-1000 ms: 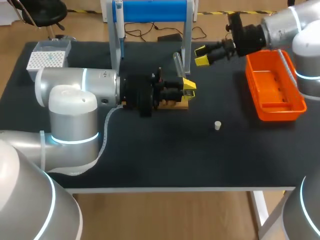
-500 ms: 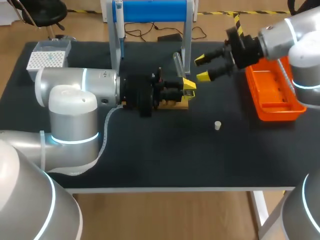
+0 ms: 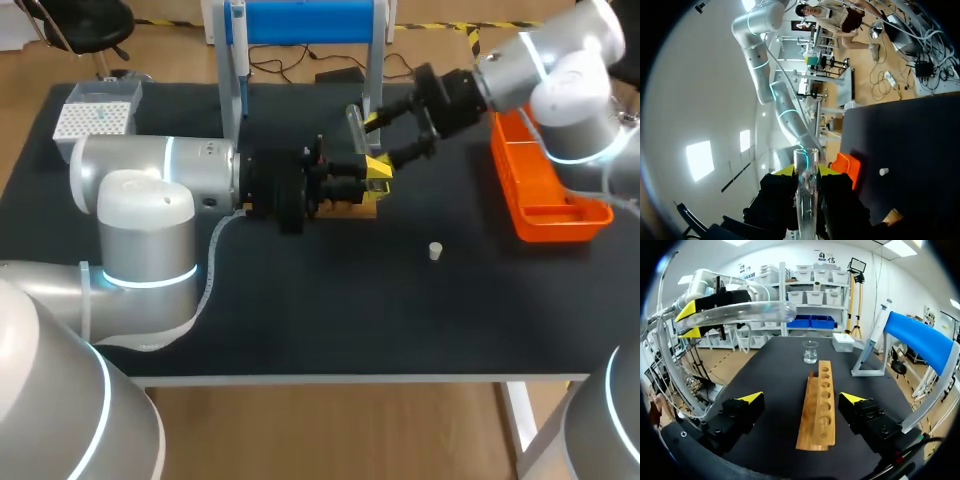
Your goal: Invert the test tube, pick up the pipette, mount the tip to pipette, aspirate from beaker and dispense into the tube, eject the tip, return the pipette, and cap with the stopper.
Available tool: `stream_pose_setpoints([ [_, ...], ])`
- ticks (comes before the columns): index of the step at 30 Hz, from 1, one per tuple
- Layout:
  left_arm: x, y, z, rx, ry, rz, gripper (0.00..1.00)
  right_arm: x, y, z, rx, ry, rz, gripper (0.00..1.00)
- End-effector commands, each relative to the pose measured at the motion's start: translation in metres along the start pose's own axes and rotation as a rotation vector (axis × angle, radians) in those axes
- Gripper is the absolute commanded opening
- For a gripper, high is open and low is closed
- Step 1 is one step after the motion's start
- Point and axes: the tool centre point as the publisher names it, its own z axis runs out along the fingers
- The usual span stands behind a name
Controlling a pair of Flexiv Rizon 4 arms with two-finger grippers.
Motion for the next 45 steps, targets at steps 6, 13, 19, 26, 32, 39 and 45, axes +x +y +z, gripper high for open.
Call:
stream_pose_setpoints([
  [6, 0.000, 0.000, 0.001, 0.000, -0.001, 0.002, 0.00, -0.022, -0.017, 0.025, 0.001, -0.013, -0.003, 1.00],
  [13, 0.000, 0.000, 0.001, 0.000, -0.001, 0.002, 0.00, -0.019, -0.027, 0.031, 0.023, -0.034, -0.038, 1.00],
  [19, 0.000, 0.000, 0.001, 0.000, -0.001, 0.002, 0.00, -0.017, -0.033, 0.034, 0.041, -0.035, -0.046, 1.00],
  [26, 0.000, 0.000, 0.001, 0.000, -0.001, 0.002, 0.00, -0.019, -0.035, 0.035, 0.048, -0.057, -0.047, 1.00],
  [32, 0.000, 0.000, 0.001, 0.000, -0.001, 0.002, 0.00, -0.019, -0.035, 0.035, 0.048, -0.057, -0.047, 1.00],
  [39, 0.000, 0.000, 0.001, 0.000, -0.001, 0.002, 0.00, -0.019, -0.035, 0.035, 0.048, -0.057, -0.047, 1.00],
  [45, 0.000, 0.000, 0.001, 0.000, -0.001, 0.002, 0.00, -0.019, -0.035, 0.035, 0.048, -0.057, -0.047, 1.00],
])
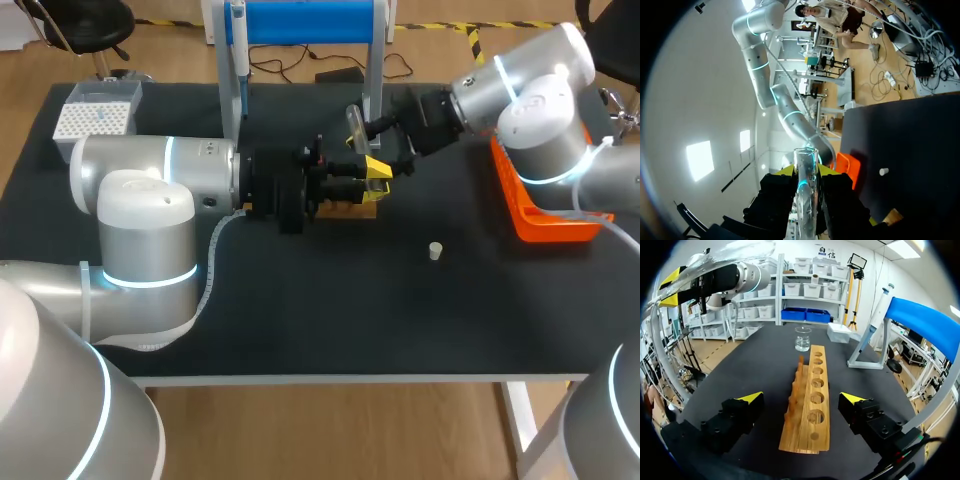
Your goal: Invert the test tube, pick up the pipette, mount the tip to pipette, aspirate from beaker and dispense into the tube, eject the tip, return the pipette, and cap with the stopper.
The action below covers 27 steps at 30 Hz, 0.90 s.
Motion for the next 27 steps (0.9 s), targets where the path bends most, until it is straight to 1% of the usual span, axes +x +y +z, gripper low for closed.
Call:
stream_pose_setpoints([
  [1, 0.000, 0.003, -0.001, -0.013, -0.006, -0.025, 0.00, 0.000, 0.000, 0.000, 0.001, 0.001, 0.000, 1.00],
  [3, 0.001, 0.011, -0.008, -0.048, -0.016, -0.129, 0.00, 0.000, 0.000, 0.000, 0.001, 0.001, 0.000, 1.00],
  [4, 0.002, 0.017, -0.011, -0.062, -0.003, -0.188, 0.00, 0.000, 0.000, 0.000, 0.001, 0.001, 0.000, 1.00],
  [5, 0.001, 0.019, -0.012, -0.047, 0.020, -0.190, 0.00, 0.000, 0.000, 0.000, 0.001, 0.001, 0.000, 1.00],
  [6, -0.002, 0.022, -0.014, -0.039, 0.009, -0.205, 0.00, 0.000, 0.000, 0.000, 0.001, 0.001, 0.000, 1.00],
  [7, -0.005, 0.026, -0.016, -0.043, -0.001, -0.240, 0.00, 0.000, 0.000, 0.000, 0.001, 0.001, 0.000, 1.00],
  [8, -0.008, 0.029, -0.018, -0.044, 0.014, -0.269, 0.00, 0.000, 0.000, 0.000, 0.001, 0.001, 0.000, 1.00],
  [9, -0.011, 0.034, -0.020, -0.053, 0.011, -0.295, 0.00, 0.000, 0.000, 0.000, 0.001, 0.001, 0.000, 1.00],
  [10, -0.013, 0.038, -0.024, -0.065, -0.014, -0.340, 0.00, 0.000, 0.000, 0.000, 0.001, 0.001, 0.000, 1.00],
  [11, -0.015, 0.043, -0.026, -0.076, 0.006, -0.372, 0.00, 0.000, 0.000, 0.000, 0.001, 0.001, 0.000, 1.00],
  [12, -0.018, 0.045, -0.026, -0.071, 0.011, -0.359, 0.00, 0.000, 0.000, 0.000, 0.001, 0.001, 0.000, 1.00],
  [13, -0.021, 0.048, -0.027, -0.074, 0.009, -0.392, 0.00, 0.000, 0.000, 0.000, 0.001, 0.001, 0.000, 1.00],
  [14, -0.021, 0.052, -0.028, -0.075, 0.002, -0.423, 0.00, 0.000, 0.000, 0.000, 0.001, 0.001, 0.000, 1.00],
  [15, -0.022, 0.054, -0.028, -0.072, -0.007, -0.429, 0.00, 0.000, 0.000, 0.000, 0.001, 0.001, 0.000, 1.00],
  [18, -0.022, 0.061, -0.028, -0.045, -0.083, -0.546, 0.00, 0.000, 0.000, 0.000, 0.001, 0.001, 0.000, 1.00],
  [20, -0.020, 0.064, -0.026, -0.025, -0.100, -0.601, 0.00, 0.000, 0.000, 0.000, 0.001, 0.001, 0.000, 1.00],
  [21, -0.020, 0.066, -0.025, -0.009, -0.099, -0.620, 0.00, 0.000, 0.000, 0.000, 0.001, 0.001, 0.000, 1.00],
  [23, -0.019, 0.067, -0.024, -0.032, -0.095, -0.643, 0.00, 0.000, 0.000, 0.000, 0.001, 0.001, 0.000, 1.00],
  [27, -0.019, 0.067, -0.024, -0.032, -0.095, -0.643, 0.00, 0.000, 0.000, 0.000, 0.001, 0.001, 0.000, 1.00],
])
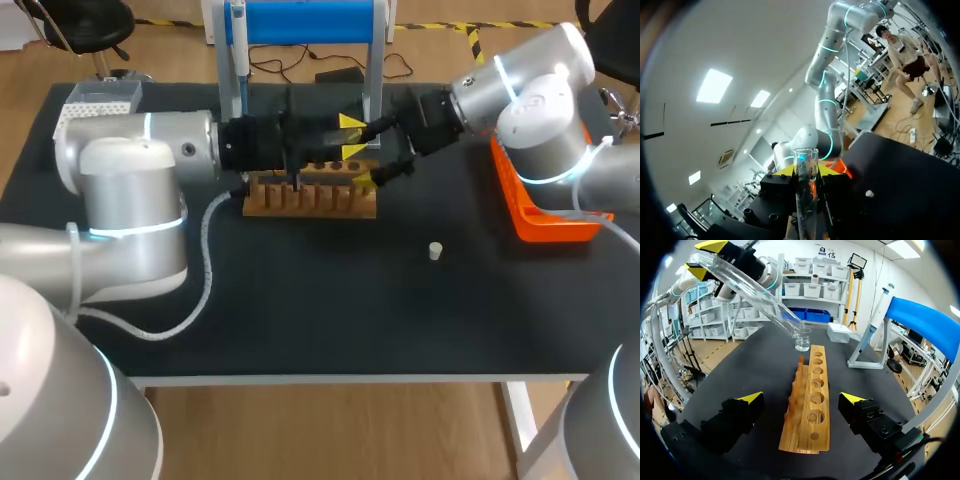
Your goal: Invert the test tube, pick up the pipette, mount the tip to pipette, aspirate from beaker and dispense into the tube, eject the tip, return the pipette, and cap with the stopper.
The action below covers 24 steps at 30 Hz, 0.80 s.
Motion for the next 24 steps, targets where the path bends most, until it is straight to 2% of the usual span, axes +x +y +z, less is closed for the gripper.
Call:
stream_pose_setpoints([
  [1, -0.0014, 0.0015, 0.0036, 0.000, 0.003, 0.001, 0.00, -0.0002, -0.0004, 0.0000, 0.001, 0.001, 0.000, 1.00],
  [22, -0.0014, 0.0015, 0.0036, 0.000, 0.003, 0.001, 0.00, -0.0002, -0.0004, 0.0000, 0.001, 0.001, 0.000, 1.00],
  [24, -0.0063, 0.0087, 0.0023, -0.011, 0.014, -0.090, 0.00, -0.0002, -0.0004, 0.0000, 0.001, 0.001, 0.000, 1.00],
])
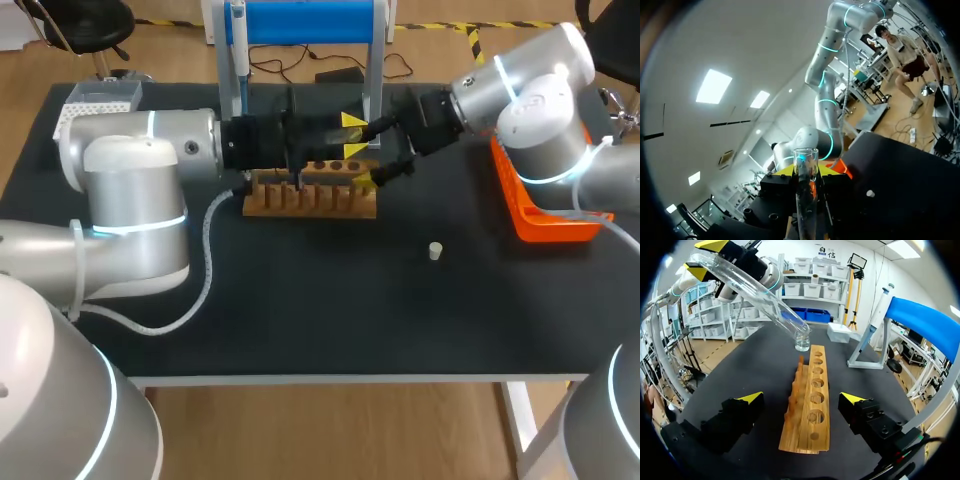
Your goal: Invert the test tube, pick up the pipette, mount the tip to pipette, aspirate from beaker and dispense into the tube, eject the tip, return the pipette, and cap with the stopper.
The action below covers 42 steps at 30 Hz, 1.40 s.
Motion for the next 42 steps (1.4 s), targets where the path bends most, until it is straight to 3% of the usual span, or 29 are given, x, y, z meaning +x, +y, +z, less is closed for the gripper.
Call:
stream_pose_setpoints([
  [1, -0.007, 0.007, 0.000, -0.014, 0.020, -0.095, 0.00, 0.000, 0.000, 0.000, 0.000, 0.001, -0.001, 1.00],
  [6, -0.025, 0.019, -0.008, 0.008, -0.025, -0.273, 0.00, 0.000, 0.000, 0.000, 0.000, 0.001, -0.001, 1.00],
  [12, -0.043, 0.026, -0.016, 0.044, -0.095, -0.410, 0.00, 0.000, 0.000, 0.000, 0.000, 0.001, -0.001, 1.00],
  [18, -0.052, 0.038, -0.019, 0.029, -0.091, -0.553, 0.00, 0.000, 0.000, 0.000, 0.000, 0.001, -0.001, 1.00],
  [28, -0.063, 0.055, -0.018, 0.021, -0.112, -0.655, 0.00, 0.000, 0.000, 0.000, 0.000, 0.001, -0.001, 1.00],
  [42, -0.072, 0.083, -0.015, 0.003, -0.081, -0.774, 0.00, 0.000, 0.000, 0.000, 0.000, 0.001, -0.001, 1.00],
])
